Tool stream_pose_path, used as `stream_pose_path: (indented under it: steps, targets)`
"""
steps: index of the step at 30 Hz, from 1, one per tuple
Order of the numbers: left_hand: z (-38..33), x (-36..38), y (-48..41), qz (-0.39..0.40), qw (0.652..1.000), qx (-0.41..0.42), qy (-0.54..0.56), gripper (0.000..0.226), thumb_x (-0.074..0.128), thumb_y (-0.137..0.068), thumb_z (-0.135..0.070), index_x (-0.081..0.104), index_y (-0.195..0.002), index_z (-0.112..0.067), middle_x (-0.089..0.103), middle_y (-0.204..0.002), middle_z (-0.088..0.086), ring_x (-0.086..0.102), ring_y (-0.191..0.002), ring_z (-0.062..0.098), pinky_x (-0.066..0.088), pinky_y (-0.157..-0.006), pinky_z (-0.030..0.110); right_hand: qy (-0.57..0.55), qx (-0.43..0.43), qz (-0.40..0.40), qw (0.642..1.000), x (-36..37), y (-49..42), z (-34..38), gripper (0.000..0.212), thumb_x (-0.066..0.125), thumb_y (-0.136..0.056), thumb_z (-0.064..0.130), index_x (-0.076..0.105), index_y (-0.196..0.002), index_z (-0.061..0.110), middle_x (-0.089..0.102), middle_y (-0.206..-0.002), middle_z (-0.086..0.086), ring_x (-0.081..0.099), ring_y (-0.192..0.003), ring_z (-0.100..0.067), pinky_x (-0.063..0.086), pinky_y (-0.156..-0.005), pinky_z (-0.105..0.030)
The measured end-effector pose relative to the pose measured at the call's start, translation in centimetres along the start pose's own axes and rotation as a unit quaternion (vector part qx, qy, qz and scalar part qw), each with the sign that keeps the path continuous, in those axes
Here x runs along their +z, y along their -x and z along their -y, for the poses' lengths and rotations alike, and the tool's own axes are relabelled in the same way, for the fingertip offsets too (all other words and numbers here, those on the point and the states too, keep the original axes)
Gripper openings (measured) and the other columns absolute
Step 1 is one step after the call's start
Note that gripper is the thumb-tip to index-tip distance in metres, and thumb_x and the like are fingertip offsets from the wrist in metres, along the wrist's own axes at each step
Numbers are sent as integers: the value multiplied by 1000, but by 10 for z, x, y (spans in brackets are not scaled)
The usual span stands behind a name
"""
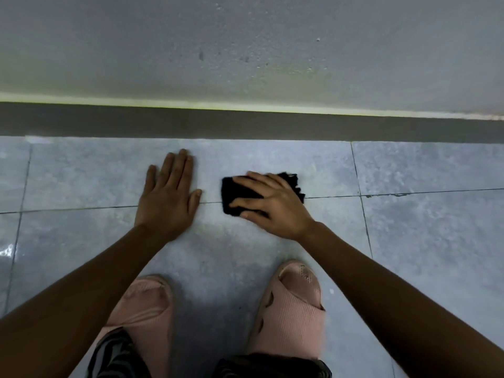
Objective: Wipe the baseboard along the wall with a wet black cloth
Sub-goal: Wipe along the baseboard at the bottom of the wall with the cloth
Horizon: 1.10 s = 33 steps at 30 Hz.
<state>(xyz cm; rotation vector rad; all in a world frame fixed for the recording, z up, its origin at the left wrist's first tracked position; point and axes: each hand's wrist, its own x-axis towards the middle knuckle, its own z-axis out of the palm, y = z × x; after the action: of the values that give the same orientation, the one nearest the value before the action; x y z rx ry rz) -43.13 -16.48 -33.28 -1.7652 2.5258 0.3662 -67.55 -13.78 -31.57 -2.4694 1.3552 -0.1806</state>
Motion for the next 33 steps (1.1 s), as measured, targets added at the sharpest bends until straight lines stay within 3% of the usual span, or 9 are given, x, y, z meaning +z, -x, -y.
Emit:
stream_pose_path:
  steps: [4, 8, 10, 15, 19, 22, 25, 27, 33]
  targets:
    - [-3, 0, 3, -2, 1000, -2, -3, 71, 9, -91, -49, 4, -150, -9, 4, -159, 11, 2, -146, 27, 6, -116, 47, 5, 15, -13, 1000, -13, 43, -45, 28, 53, -91, 36, 73, -109, 27, 55, -138, -7, 48, -128, -32, 38, -101, -48]
    - [-2, 1, 4, -2, 1000, -3, -2, 70, 11, -92, -47, 5, -149, -8, 6, -158, 13, 4, -146, 29, 7, -116, 49, -1, 188, -57, 981, -28, 33, -73, 37, 47, -90, 37, 71, -114, 23, 54, -137, -11, 49, -125, -37, 41, -95, -55]
    - [1, 1, 5, -3, 1000, -2, -1, 69, 11, -92, -47, 4, -149, -8, 6, -158, 13, 4, -146, 29, 6, -116, 49, 3, 217, -68, 974, -22, 16, -61, 40, 44, -89, 40, 70, -115, 26, 54, -138, -11, 48, -126, -37, 40, -98, -54]
    - [2, 1, 4, 7, 1000, 0, -4, 72, 7, -91, -50, 2, -149, -8, 2, -158, 13, 1, -146, 29, 5, -116, 49, 4, 94, -45, 995, -6, 25, -37, 31, 49, -92, 36, 71, -114, 29, 51, -141, -5, 43, -131, -32, 31, -104, -46]
    - [9, -3, -1, 38, 999, 25, -24, 75, -1, -91, -55, -5, -147, -6, -5, -158, 16, -5, -145, 33, 2, -114, 51, 28, 90, -68, 993, -14, 61, -65, 32, 51, -91, 32, 71, -113, 21, 54, -138, -11, 48, -126, -36, 37, -102, -49]
    - [7, -3, -5, 52, 998, 25, -24, 75, -2, -88, -54, -10, -146, -8, -12, -157, 15, -11, -144, 31, -3, -114, 50, 36, 227, -127, 965, -20, 61, -86, 40, 45, -91, 37, 69, -117, 19, 53, -138, -14, 51, -122, -39, 42, -98, -53]
    - [7, 1, -4, 26, 999, 23, -27, 70, -3, -92, -53, -11, -146, -9, -9, -158, 14, -10, -145, 31, -4, -114, 48, 27, 370, -154, 916, -17, 26, -69, 46, 39, -89, 44, 63, -125, 28, 46, -146, -5, 42, -128, -36, 35, -101, -49]
    - [10, 3, -3, 30, 999, 24, -24, 71, -4, -89, -54, -12, -145, -10, -8, -158, 14, -10, -144, 30, -5, -113, 47, 30, 345, -143, 927, -7, 0, -46, 43, 42, -90, 42, 65, -123, 30, 48, -144, -7, 44, -126, -37, 35, -96, -49]
    - [16, 7, -1, -13, 1000, 5, 18, 69, 5, -92, -48, -2, -148, -8, -3, -158, 10, -7, -144, 22, -4, -116, 42, 36, 73, -82, 993, 19, -18, -7, 32, 49, -93, 36, 66, -120, 33, 53, -139, -2, 50, -124, -31, 37, -94, -44]
